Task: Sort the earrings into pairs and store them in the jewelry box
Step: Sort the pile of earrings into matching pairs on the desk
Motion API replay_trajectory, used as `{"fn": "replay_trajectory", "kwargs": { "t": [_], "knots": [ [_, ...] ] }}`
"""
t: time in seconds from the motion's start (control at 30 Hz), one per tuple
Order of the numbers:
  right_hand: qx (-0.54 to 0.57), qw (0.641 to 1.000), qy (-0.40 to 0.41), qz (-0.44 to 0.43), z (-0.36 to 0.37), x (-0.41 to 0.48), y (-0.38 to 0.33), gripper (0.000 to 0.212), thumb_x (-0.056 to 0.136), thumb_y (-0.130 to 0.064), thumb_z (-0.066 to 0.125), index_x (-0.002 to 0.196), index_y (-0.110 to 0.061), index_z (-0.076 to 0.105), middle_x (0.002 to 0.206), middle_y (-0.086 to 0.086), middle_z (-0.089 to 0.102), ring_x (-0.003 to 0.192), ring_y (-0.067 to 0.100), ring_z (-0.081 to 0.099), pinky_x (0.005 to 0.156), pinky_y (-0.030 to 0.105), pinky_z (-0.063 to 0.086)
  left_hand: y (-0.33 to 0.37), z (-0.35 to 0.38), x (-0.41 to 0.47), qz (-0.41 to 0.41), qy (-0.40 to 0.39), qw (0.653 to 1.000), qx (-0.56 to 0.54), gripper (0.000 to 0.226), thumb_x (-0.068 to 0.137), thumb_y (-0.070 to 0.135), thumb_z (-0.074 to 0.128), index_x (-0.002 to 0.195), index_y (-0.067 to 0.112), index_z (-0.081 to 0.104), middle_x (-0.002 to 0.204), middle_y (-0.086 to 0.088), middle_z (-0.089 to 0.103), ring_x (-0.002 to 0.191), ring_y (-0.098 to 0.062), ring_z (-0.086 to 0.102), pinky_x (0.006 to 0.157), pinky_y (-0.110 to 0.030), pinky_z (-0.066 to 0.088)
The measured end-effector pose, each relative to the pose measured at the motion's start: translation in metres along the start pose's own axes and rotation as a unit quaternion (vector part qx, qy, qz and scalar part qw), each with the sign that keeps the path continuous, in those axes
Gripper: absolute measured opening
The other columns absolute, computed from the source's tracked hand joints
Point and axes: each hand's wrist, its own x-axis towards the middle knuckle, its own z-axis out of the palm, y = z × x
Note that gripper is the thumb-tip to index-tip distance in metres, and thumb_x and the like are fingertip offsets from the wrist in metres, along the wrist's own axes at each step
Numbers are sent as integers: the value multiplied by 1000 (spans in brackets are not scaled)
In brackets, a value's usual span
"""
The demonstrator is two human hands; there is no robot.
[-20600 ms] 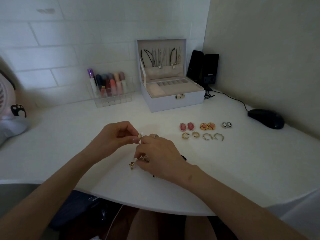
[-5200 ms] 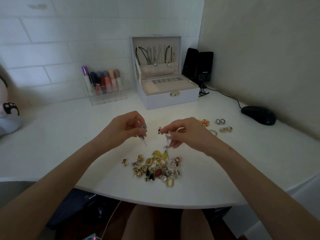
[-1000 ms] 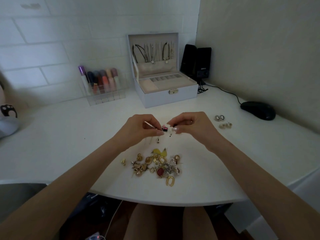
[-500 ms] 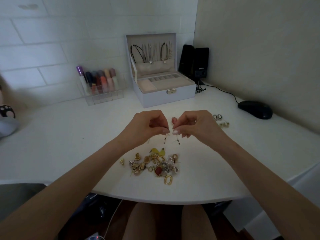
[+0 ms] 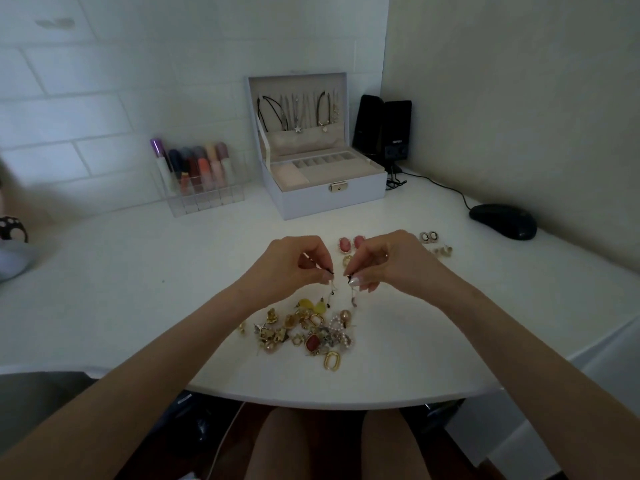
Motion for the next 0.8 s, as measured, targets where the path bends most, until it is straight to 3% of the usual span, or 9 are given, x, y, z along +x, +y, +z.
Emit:
{"fn": "replay_trajectory", "kwargs": {
  "t": [0.13, 0.27, 0.37, 0.47, 0.63, 0.8],
  "knots": [
    [-22, 1000, 4, 10, 8, 13, 6, 12, 71, 4, 74, 80, -2, 73, 64, 5, 68, 52, 6, 62, 54, 14, 51, -12, 2, 7, -13, 12, 999, 46, 9, 76, 10, 72, 79, 12, 64, 80, 5, 68, 70, -12, 63, 61, -7, 44],
    [-62, 998, 8, 26, 15, 28, 9, 13, 70, 0, 76, 81, -5, 73, 61, -3, 66, 49, 5, 59, 49, 11, 45, -22, 4, 16, -9, 15, 994, 104, 10, 78, 13, 71, 78, 17, 61, 75, 13, 61, 70, -9, 58, 62, -15, 44],
    [-109, 994, 8, 23, 21, 39, 9, 14, 71, 0, 76, 83, -6, 74, 69, 2, 67, 50, 2, 57, 50, 11, 48, -25, 7, 21, -2, 13, 993, 117, 10, 78, 10, 69, 80, 16, 62, 78, 6, 62, 78, -13, 60, 74, -24, 48],
    [-160, 987, 9, 15, 26, 47, 8, 14, 74, 2, 71, 84, -7, 73, 70, -4, 62, 54, 1, 53, 51, 12, 50, -27, 10, 25, -8, 9, 991, 133, 11, 78, 9, 68, 88, 10, 64, 85, 1, 64, 80, -13, 58, 75, -23, 47],
    [-204, 978, 31, -12, 30, 51, 8, 17, 74, 5, 66, 86, -7, 64, 82, 6, 65, 62, 9, 53, 64, 28, 51, -30, 12, 30, -14, 26, 991, 131, 21, 79, 11, 69, 93, 11, 53, 85, 2, 61, 77, -11, 58, 64, -11, 42],
    [-224, 973, 45, -28, 32, 53, 12, 18, 72, 2, 70, 84, -8, 61, 78, 2, 60, 59, 8, 49, 62, 31, 50, -31, 12, 31, -4, 24, 992, 122, 24, 78, 11, 69, 97, 6, 56, 93, -6, 67, 82, -15, 61, 73, -23, 48]
  ]
}}
